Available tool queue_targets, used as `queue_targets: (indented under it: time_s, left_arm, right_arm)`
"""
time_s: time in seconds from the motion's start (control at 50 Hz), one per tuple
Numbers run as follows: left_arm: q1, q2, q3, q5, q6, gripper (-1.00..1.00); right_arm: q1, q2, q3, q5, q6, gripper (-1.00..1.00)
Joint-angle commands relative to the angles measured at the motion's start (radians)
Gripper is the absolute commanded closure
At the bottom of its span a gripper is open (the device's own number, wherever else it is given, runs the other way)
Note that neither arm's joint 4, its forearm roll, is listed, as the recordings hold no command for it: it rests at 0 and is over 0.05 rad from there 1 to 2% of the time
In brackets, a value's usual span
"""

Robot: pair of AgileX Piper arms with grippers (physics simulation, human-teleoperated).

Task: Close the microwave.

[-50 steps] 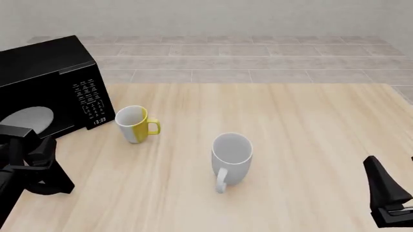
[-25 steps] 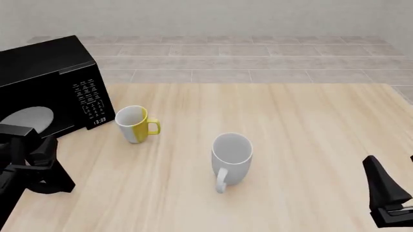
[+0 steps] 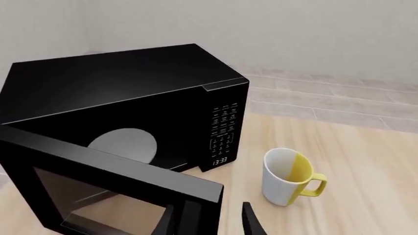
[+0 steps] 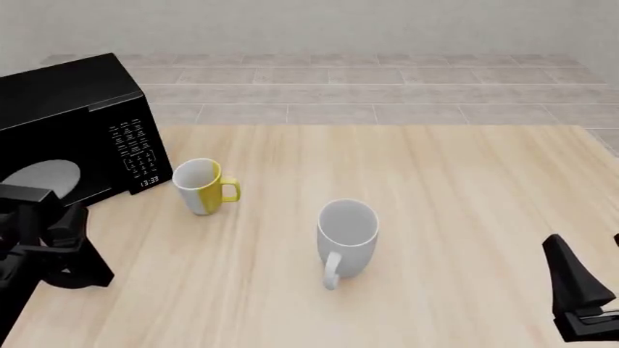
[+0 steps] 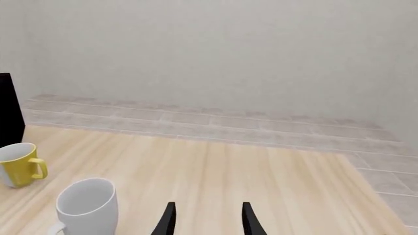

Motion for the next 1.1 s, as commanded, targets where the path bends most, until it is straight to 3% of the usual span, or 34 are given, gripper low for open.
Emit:
queue_targets:
  time_s: [0.02, 0.16, 0.7, 1.1]
  left_arm:
    - [-0.025, 0.060, -0.025, 0.011, 0.006, -1.00]
    - [-0.024, 0.119, -0.030, -0.036, 0.015, -1.00]
    - [-0.029, 0.114, -0.069, 0.001, 0.040, -1.00]
    - [-0.022, 0.167, -0.092, -0.031, 0.059, -1.00]
  right_arm:
    - [0.000, -0.005, 0.003, 0.003, 0.005, -1.00]
    - [-0.003, -0.008, 0.000, 0.007, 0.005, -1.00]
    - [-0.001, -0.006, 0.004, 0.001, 0.008, -1.00]
    - [0.001, -0.003, 0.008, -0.003, 0.014, -1.00]
